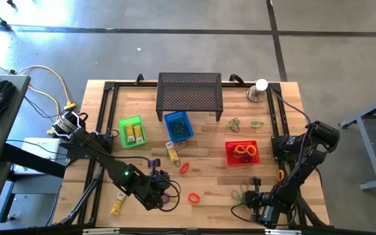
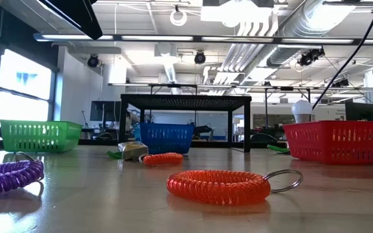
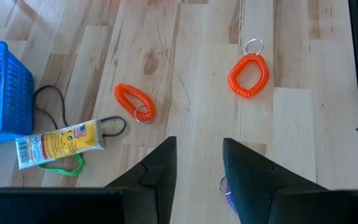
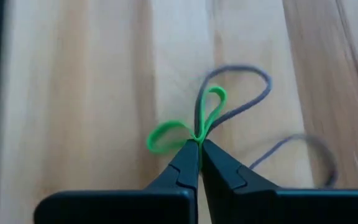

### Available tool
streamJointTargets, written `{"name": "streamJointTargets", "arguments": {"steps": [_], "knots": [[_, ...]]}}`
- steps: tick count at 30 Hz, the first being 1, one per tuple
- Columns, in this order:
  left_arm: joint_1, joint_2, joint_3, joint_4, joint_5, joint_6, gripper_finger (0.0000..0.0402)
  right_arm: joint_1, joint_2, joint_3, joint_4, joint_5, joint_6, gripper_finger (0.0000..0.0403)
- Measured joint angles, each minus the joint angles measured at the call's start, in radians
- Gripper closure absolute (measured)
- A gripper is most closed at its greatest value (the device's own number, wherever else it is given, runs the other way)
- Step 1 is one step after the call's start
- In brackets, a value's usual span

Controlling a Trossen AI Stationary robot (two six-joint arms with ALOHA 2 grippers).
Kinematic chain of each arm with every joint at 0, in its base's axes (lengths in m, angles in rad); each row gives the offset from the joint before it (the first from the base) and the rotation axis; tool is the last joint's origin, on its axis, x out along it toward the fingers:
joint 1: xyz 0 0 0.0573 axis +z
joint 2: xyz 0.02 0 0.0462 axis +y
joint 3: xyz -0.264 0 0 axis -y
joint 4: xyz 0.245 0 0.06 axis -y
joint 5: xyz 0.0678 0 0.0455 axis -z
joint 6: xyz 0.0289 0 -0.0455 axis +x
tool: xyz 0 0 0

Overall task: Pick & Place Office Desk Supplies
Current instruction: Put the green rubber band into the blue basket

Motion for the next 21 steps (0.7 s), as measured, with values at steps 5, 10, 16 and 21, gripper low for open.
{"name": "streamJointTargets", "arguments": {"steps": [5, 10, 16, 21], "knots": [[0.0, 0.0, 0.0, 0.0, 0.0, 0.0, 0.0278, 0.0, 0.0, 0.058, -0.023, 0.056, -0.075, 0.04], [0.0, 0.0, 0.0, 0.0, 0.0, 0.0, 0.0278, 0.0, 0.0, 0.111, -0.068, 0.083, -0.111, 0.04], [0.0, 0.0, 0.0, 0.0, 0.0, 0.001, 0.0278, 0.0, 0.0, 0.155, -0.104, 0.137, -0.151, 0.04], [0.0, 0.0, 0.0, 0.0, 0.0, 0.001, 0.0278, 0.0, -0.001, 0.168, -0.105, 0.142, -0.176, 0.04]]}}
